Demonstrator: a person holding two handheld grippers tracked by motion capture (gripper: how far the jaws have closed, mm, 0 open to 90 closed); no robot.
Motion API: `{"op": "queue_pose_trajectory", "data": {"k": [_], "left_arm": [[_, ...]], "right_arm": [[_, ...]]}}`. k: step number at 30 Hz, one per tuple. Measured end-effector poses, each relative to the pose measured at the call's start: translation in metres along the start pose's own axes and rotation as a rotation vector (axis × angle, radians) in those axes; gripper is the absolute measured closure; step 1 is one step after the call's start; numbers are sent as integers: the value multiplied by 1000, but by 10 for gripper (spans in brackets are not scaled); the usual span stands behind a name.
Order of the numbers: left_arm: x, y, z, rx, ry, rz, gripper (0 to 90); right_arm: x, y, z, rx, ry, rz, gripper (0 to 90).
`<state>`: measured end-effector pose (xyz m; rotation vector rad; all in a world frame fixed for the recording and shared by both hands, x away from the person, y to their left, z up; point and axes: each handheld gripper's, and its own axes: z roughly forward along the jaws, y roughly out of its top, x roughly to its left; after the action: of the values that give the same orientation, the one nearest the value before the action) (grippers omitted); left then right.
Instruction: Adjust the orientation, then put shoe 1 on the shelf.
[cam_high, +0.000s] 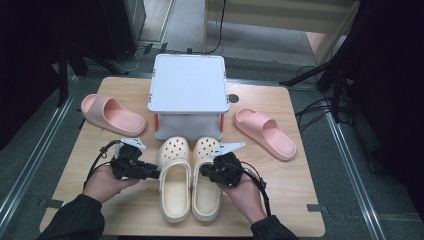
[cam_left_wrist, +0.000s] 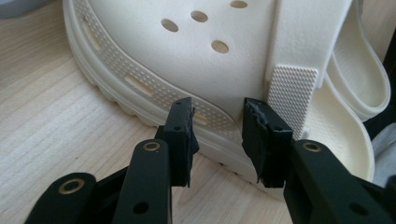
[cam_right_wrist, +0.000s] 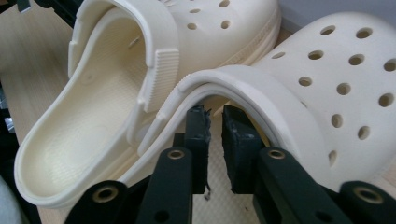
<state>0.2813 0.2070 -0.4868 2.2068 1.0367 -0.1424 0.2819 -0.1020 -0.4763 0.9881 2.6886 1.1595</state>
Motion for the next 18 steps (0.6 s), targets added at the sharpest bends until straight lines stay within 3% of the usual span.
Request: {"op": "queue_pose_trajectory", "data": {"k": [8,13,18], "left_arm": [[2,4,-9,-34,18,0,606],[2,10,-22,-103,15,-3,732],[7,24,-33,-129,26,6,784]], "right_arm": [[2,-5,-5,-21,17,12,679],[6,-7,-10,-38,20,34,662],[10,-10,-16,-63,36,79,593]]}}
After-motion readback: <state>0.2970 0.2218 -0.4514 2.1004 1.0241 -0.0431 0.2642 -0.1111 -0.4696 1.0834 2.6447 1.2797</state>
